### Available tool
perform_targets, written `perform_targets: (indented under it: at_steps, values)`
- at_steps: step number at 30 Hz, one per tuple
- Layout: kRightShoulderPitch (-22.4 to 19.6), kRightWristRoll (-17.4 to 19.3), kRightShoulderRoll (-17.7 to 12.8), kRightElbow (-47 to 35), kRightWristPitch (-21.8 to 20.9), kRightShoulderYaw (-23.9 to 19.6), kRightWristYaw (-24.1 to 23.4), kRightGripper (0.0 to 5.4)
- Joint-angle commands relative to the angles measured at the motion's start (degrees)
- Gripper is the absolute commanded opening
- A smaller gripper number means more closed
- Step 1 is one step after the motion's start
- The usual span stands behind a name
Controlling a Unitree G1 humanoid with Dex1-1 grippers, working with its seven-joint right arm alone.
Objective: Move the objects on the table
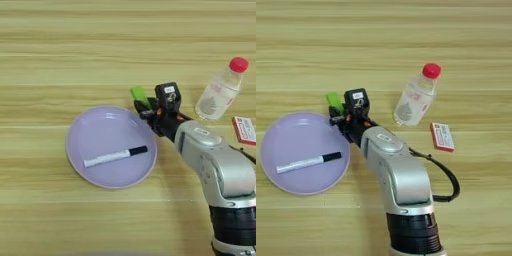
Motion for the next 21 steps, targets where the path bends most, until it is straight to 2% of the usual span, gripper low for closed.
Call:
perform_targets:
  at_steps: [1,11,21]
  values:
    - [-4.2,-0.7,-2.7,0.7,-5.3,-3.5,-0.7,1.41]
    - [-2.5,-0.8,-4.6,5.8,-8.5,-6.1,0.0,1.41]
    - [0.7,-3.3,-6.3,15.4,-14.1,-5.3,0.5,1.41]
